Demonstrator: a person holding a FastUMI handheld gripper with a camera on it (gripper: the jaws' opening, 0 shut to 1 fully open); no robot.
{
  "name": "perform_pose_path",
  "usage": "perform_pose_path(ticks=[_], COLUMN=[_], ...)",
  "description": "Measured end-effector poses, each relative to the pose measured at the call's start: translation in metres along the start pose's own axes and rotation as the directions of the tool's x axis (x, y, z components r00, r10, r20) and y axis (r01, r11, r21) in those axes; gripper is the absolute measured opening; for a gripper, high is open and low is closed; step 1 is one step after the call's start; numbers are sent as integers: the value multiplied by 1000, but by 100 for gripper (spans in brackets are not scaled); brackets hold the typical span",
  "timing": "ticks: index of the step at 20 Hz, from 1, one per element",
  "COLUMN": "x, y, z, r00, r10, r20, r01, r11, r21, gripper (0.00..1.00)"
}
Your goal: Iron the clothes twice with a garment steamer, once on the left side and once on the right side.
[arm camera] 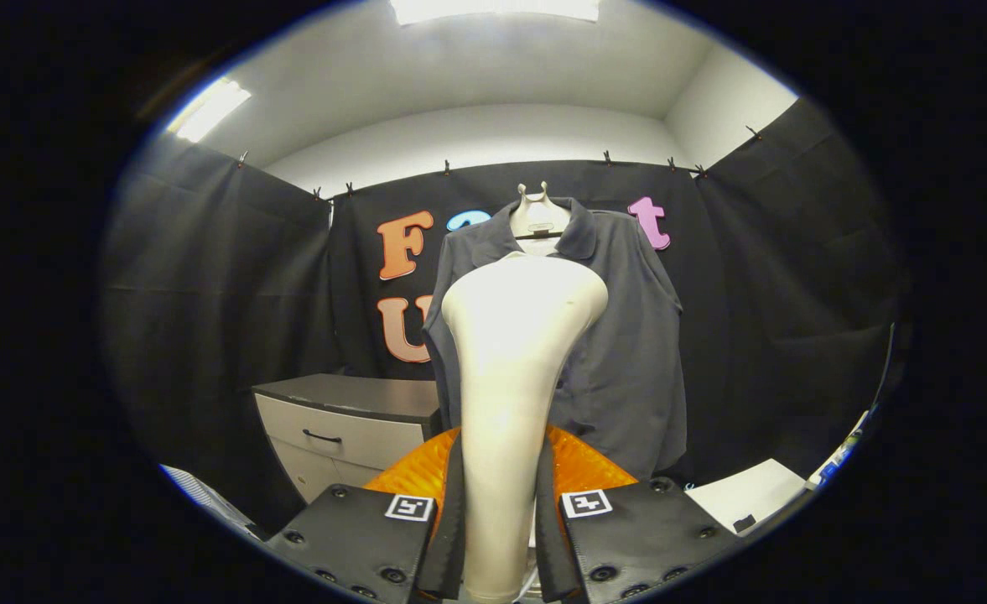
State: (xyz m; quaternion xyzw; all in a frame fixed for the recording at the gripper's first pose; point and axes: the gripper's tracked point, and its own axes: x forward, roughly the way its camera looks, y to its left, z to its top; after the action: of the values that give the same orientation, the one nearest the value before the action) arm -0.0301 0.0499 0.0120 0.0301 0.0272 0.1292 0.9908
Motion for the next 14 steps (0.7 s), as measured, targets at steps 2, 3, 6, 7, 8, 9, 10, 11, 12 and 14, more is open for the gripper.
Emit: perform_pose_path(ticks=[2, 3, 6, 7, 8, 9, 10, 11, 12, 14], x=[-7, -11, -20, -23, -25, -27, -29, -30, -32, -35], y=[7, 11, 20, 22, 24, 27, 30, 31, 32, 32], z=[10, 15, 24, 25, 25, 27, 27, 28, 28, 28], r00=[1000, 1000, 999, 999, 999, 999, 999, 999, 998, 998], r10=[8, 13, 22, 23, 24, 28, 32, 31, 32, 31], r20=[15, 24, 39, 36, 36, 39, 41, 43, 44, 46], r01=[-8, -13, -21, -22, -24, -28, -31, -30, -31, -30], r11=[1000, 1000, 1000, 1000, 1000, 999, 999, 999, 999, 999], r21=[-13, -18, -14, -13, -16, -18, -18, -18, -18, -10], gripper=[42, 42, 42, 42, 42, 42, 42, 42, 42, 42])
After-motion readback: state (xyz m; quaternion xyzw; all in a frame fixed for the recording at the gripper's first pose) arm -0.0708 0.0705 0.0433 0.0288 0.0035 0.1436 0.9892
